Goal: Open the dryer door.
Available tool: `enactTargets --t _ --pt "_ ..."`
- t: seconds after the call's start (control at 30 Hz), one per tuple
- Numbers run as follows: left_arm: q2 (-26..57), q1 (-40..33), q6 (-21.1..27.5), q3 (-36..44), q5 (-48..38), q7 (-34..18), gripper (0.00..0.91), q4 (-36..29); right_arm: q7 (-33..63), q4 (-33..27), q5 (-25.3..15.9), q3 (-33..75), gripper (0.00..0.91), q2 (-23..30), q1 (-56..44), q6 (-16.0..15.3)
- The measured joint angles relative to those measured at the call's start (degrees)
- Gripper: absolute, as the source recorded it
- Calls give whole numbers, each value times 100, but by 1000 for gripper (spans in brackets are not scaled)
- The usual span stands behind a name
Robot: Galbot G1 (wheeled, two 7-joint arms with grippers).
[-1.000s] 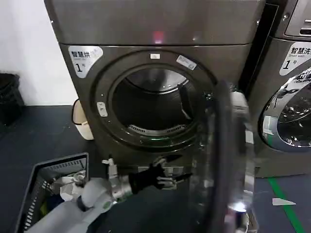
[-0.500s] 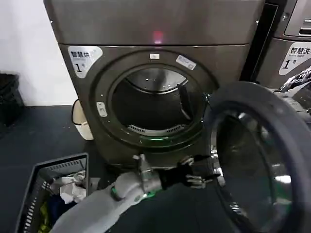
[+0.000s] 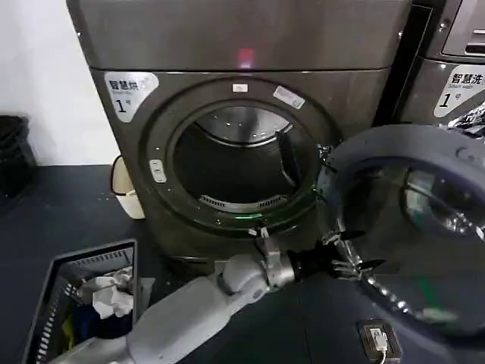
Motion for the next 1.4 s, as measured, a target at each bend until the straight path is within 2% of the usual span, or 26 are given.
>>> enactTargets --t 0.47,1.4 --pt "-461 -322 -70 199 148 -293 907 335 -2 14 -26 153 907 31 -139 -3" --pt "-661 -564 -507 298 839 -1240 907 636 -71 -12 -11 195 907 -71 -180 11"
